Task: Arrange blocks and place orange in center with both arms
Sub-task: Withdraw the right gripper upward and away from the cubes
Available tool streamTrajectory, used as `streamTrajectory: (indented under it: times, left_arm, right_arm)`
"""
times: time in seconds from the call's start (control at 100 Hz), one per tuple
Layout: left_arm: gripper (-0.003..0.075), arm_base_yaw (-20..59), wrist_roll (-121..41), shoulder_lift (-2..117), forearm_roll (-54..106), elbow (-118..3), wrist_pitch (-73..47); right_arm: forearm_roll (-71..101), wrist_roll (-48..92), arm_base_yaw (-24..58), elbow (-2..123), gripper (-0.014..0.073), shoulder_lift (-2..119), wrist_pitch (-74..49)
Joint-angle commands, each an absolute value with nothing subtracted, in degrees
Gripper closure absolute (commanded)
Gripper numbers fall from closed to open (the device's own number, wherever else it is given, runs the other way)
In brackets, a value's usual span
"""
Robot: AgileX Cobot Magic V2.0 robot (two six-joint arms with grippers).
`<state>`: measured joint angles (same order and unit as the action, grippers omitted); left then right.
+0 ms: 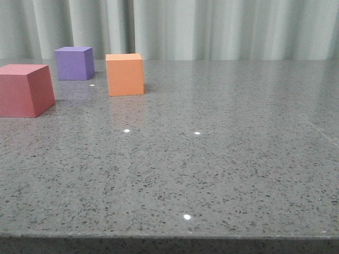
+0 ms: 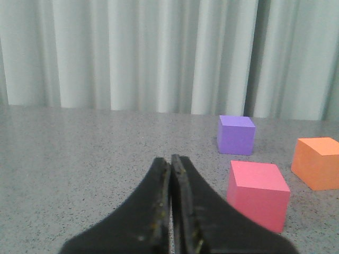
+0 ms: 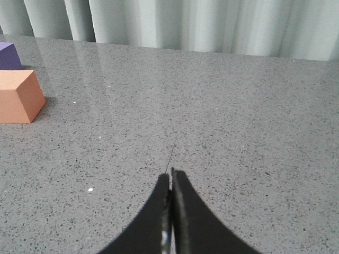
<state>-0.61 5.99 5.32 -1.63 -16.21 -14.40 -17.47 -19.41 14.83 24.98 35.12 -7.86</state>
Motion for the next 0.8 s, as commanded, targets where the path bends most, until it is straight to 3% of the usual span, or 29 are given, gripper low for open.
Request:
streamTrajectory:
  times: [0.0, 0.36, 0.79]
  left_arm:
    - [0.0741, -0.64, 6.06, 11.50, -0.83, -24.27, -17.48]
    - [0.0741, -0.64, 6.06, 36.72, -0.45, -52.13, -46.33]
    - [0.0729, -0.64, 6.06, 49.66, 0.00, -59.33, -50.00]
  right_arm:
    - [-18.61, -19.34, 14.52, 26.48, 0.0704, 34.94, -3.42]
    - [-18.61, -19.34, 14.52, 26.48, 0.0704, 34.94, -3.42]
    - [-18.61, -19.34, 14.52, 26.48, 0.0704, 34.94, -3.42]
